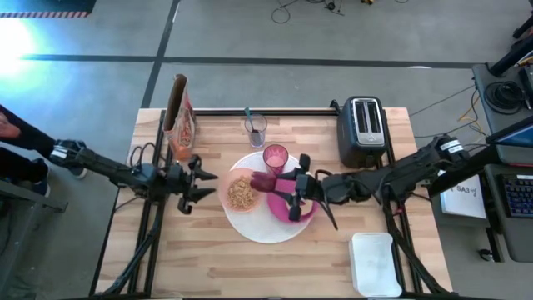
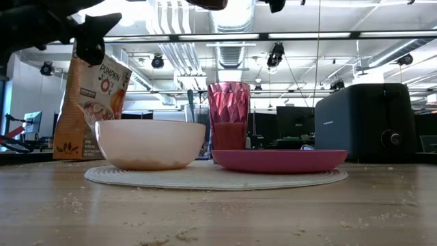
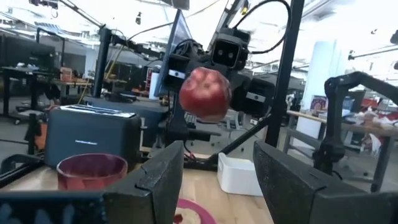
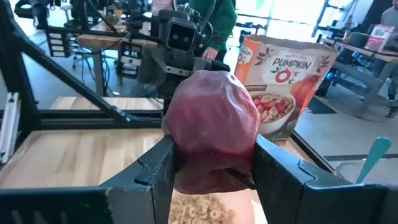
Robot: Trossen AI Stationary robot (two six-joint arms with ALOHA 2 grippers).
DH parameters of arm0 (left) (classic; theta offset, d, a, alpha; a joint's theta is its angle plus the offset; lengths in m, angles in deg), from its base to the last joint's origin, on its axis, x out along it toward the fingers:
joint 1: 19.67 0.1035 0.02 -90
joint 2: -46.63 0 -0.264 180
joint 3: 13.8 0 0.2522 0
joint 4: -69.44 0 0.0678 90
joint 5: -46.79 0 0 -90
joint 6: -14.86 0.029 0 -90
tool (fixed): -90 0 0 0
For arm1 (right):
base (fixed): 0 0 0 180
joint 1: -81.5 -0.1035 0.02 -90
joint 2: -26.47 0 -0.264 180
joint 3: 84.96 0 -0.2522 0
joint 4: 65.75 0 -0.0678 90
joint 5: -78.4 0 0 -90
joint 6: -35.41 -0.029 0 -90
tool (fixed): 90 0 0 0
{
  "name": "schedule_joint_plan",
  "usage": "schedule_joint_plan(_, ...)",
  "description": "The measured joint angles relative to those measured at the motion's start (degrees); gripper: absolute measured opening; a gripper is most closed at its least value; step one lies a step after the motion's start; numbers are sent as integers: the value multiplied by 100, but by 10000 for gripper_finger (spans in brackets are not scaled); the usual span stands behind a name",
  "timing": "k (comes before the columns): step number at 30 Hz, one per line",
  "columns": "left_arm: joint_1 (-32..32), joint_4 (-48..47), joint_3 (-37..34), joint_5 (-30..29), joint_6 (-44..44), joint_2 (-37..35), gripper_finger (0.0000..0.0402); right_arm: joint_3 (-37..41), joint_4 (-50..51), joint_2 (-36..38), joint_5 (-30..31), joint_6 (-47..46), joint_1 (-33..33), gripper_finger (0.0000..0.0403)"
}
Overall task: Arrange a breakfast setting
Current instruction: Put the red apple on the white table mat to the left of the cup of milk
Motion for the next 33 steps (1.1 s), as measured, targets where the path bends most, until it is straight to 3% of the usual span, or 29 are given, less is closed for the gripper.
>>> schedule_joint_plan(8, 0, -195, 659, 9, 392, 740, 185, -361, -4, -318, -251, 291, 243, 167)
schedule_joint_plan(16, -27, -282, 1360, 13, 1290, 1533, 228, -939, 49, -930, -314, 1071, 393, 167)
schedule_joint_plan(23, -92, -1104, 1921, -174, 1390, 1900, 257, -1314, 1056, -1027, -200, 1490, 387, 167)
schedule_joint_plan(33, -133, -1853, 2340, -342, 1494, 1916, 259, -1362, 2085, -726, -355, 1280, 369, 167)
